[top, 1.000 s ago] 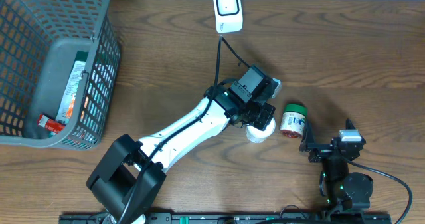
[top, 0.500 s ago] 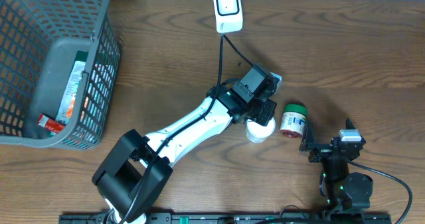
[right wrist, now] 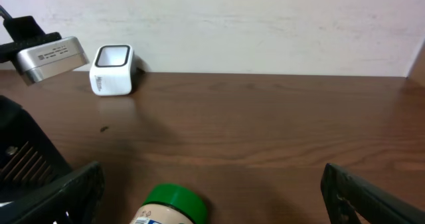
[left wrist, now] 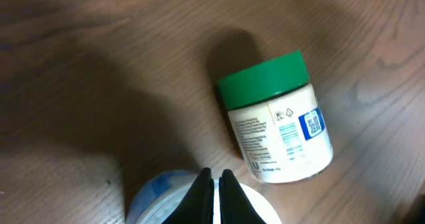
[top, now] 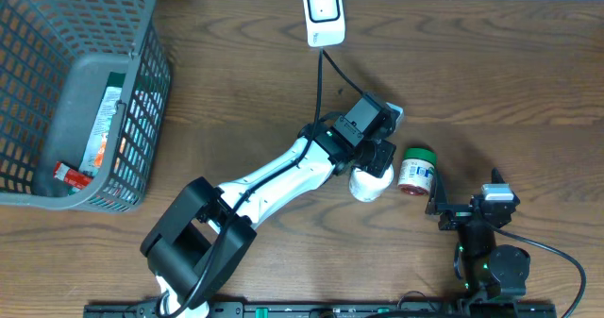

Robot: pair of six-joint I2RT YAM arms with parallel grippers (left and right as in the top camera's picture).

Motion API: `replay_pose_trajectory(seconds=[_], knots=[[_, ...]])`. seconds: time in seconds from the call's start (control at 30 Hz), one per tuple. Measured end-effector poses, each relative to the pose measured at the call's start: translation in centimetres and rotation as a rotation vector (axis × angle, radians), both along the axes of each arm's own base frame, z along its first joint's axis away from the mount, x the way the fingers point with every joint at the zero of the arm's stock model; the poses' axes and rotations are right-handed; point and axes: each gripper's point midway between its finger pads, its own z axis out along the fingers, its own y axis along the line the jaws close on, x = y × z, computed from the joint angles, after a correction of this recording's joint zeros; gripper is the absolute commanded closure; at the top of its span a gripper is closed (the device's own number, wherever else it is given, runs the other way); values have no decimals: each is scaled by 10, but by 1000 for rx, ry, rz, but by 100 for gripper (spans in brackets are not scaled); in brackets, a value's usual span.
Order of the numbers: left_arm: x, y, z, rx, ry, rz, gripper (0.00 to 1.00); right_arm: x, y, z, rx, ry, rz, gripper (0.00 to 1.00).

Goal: Scan the item barcode

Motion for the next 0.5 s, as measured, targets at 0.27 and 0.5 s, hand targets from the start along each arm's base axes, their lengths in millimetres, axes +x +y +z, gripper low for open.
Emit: replay_pose_trajectory(seconds=[0.27, 0.5], knots=[[16, 4, -6, 41, -59, 51, 92, 0, 0, 0, 0, 0, 0, 1], [26, 7, -52, 110, -56, 79, 87, 0, 0, 0, 0, 0, 0, 1]])
